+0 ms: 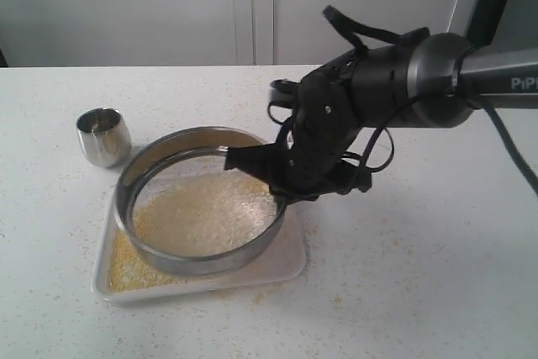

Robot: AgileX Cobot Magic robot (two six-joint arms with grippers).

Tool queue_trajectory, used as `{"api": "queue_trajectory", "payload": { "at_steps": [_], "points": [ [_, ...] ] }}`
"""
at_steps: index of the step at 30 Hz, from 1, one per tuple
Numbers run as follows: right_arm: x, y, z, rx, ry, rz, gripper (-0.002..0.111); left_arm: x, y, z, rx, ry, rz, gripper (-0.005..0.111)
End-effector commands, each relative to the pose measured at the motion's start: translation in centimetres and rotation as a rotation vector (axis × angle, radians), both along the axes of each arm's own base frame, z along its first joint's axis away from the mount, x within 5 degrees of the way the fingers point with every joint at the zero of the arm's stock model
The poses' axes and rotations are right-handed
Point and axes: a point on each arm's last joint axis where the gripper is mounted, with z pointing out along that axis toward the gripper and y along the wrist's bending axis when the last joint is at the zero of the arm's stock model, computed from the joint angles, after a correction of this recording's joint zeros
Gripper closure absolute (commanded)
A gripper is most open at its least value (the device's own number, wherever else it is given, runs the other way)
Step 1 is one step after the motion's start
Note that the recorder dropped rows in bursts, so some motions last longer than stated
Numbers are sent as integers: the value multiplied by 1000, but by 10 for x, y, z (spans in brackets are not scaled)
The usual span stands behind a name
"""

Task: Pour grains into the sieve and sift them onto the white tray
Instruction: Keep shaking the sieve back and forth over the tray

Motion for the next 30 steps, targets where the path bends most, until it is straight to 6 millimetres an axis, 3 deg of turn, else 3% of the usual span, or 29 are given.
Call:
{"api": "queue_trajectory", "payload": {
  "at_steps": [1, 3, 7, 8, 12, 14, 18, 20, 23, 25, 30],
  "points": [
    [13, -23, 1, -38, 28, -164, 108, -2, -1, -1, -12, 8, 1, 107],
    [14, -25, 0, 10, 69, -220, 108, -2, -1, -1, -12, 8, 1, 107],
    [1, 5, 3, 62, 16, 25, 108, -2, -1, -1, -12, 9, 0, 107],
    [2, 5, 3, 44, -2, 53, 108, -2, -1, -1, -12, 9, 0, 107],
    [16, -19, 0, 56, 48, -161, 108, -2, -1, -1, -12, 9, 0, 107],
    [15, -19, 0, 81, 69, -188, 108, -2, -1, -1, -12, 9, 0, 107],
    [0, 6, 4, 74, 30, 46, 108, -2, -1, -1, -12, 9, 0, 107],
    [3, 4, 4, 8, -27, 121, 108, -2, -1, -1, -12, 9, 0, 107],
    [13, -14, 2, 28, 14, -94, 108, -2, -1, -1, -12, 8, 1, 107],
    [14, -15, 2, 68, 41, -159, 108, -2, -1, -1, -12, 8, 1, 107],
    [1, 12, 5, 31, -56, 135, 108, -2, -1, -1, -12, 9, 0, 107]
  ]
}}
